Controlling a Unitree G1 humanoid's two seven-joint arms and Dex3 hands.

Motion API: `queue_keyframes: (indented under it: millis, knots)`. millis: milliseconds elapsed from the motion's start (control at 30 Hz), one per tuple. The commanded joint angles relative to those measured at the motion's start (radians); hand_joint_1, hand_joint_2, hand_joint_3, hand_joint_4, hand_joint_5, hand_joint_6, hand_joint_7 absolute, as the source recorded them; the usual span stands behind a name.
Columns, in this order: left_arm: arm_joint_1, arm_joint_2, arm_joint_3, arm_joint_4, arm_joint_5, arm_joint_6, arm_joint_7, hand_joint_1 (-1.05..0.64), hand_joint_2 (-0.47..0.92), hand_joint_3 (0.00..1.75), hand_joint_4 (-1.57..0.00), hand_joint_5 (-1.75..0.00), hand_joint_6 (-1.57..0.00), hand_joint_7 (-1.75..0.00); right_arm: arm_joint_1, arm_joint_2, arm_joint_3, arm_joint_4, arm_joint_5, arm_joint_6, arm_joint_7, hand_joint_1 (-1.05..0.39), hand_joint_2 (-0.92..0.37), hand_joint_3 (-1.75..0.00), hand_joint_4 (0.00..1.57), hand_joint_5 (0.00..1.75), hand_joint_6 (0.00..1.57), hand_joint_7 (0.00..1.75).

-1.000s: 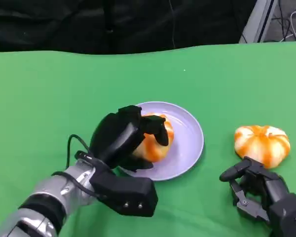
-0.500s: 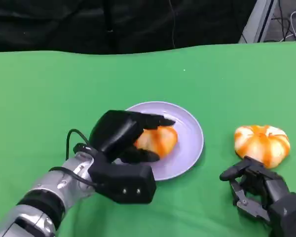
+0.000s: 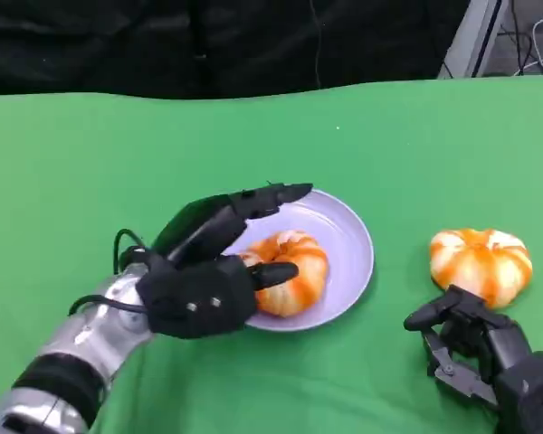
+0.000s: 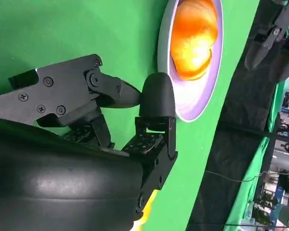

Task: Grasp the bread from the table and place it into the plate.

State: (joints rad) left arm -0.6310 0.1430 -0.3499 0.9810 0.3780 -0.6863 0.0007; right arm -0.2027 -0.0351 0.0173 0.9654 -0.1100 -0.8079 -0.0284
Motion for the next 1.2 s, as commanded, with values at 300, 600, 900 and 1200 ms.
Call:
queue_keyframes:
  millis: [300,600,900,1200]
  knots:
    - [0.147,-0.055,0.278,-0.109,-0.566,-0.011,-0.509,-0.88,0.92,0.66,-0.33,-0.03,-0.34,-0.02,0.013,-0.011,0.008,0.006,-0.027,0.019,-0.02,-0.17,-0.83,-0.69,0.73,1.75,0.7,1.34]
    - [0.249,-0.077,0.403,-0.207,-0.74,0.063,-0.684,-0.84,0.92,0.56,-0.38,-0.02,-0.37,-0.01,0.013,-0.015,0.009,0.006,-0.033,0.022,-0.02,-0.18,-0.82,-0.7,0.73,1.75,0.7,1.34]
    - [0.358,-0.079,0.505,-0.297,-0.852,0.158,-0.778,-0.81,0.92,0.49,-0.48,-0.04,-0.43,-0.02,0.013,-0.015,0.007,0.004,-0.03,0.021,-0.014,-0.18,-0.81,-0.69,0.74,1.75,0.71,1.33]
    - [0.441,-0.041,0.577,-0.331,-0.888,0.197,-0.851,-0.8,0.92,0.47,-0.5,-0.02,-0.43,-0.01,0.015,-0.014,0.001,-0.001,-0.02,0.03,-0.007,-0.19,-0.82,-0.69,0.73,1.75,0.71,1.32]
